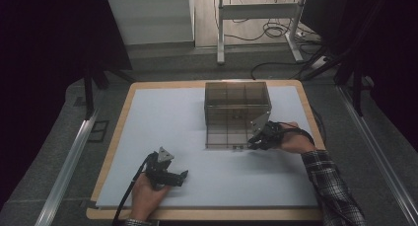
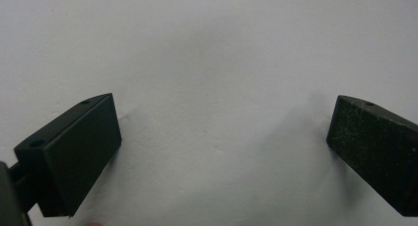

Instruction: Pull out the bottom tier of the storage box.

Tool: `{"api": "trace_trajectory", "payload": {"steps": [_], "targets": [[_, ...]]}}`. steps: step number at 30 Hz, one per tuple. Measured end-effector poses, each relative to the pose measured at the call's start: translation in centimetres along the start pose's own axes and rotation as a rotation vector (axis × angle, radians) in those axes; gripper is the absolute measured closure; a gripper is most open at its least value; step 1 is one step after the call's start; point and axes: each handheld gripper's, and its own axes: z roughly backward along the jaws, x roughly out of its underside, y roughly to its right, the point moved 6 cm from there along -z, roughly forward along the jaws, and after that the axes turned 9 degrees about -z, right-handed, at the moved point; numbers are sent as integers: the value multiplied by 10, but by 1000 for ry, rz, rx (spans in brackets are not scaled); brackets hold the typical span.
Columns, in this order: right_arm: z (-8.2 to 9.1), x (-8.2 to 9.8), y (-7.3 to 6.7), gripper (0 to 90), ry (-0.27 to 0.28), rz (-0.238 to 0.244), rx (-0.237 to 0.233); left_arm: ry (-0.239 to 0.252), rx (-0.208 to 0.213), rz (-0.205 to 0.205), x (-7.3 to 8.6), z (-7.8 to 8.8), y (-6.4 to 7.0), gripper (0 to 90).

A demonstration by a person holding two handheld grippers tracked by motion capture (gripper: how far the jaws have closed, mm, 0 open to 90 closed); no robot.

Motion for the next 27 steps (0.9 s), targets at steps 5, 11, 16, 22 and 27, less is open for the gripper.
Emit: {"api": "trace_trajectory", "payload": {"steps": [5,11,16,22,27], "targets": [[2,-1,-1,701,7,-3,8,0,0,0,0,0,0,0],[4,-3,-3,670,20,-11,18,0,0,0,0,0,0,0],[5,-5,-5,638,29,-20,25,0,0,-3,0,0,0,0],[6,-6,-7,604,37,-31,30,0,0,0,0,0,0,0],[9,-5,-9,567,44,-34,53,0,0,0,0,0,0,0]]}}
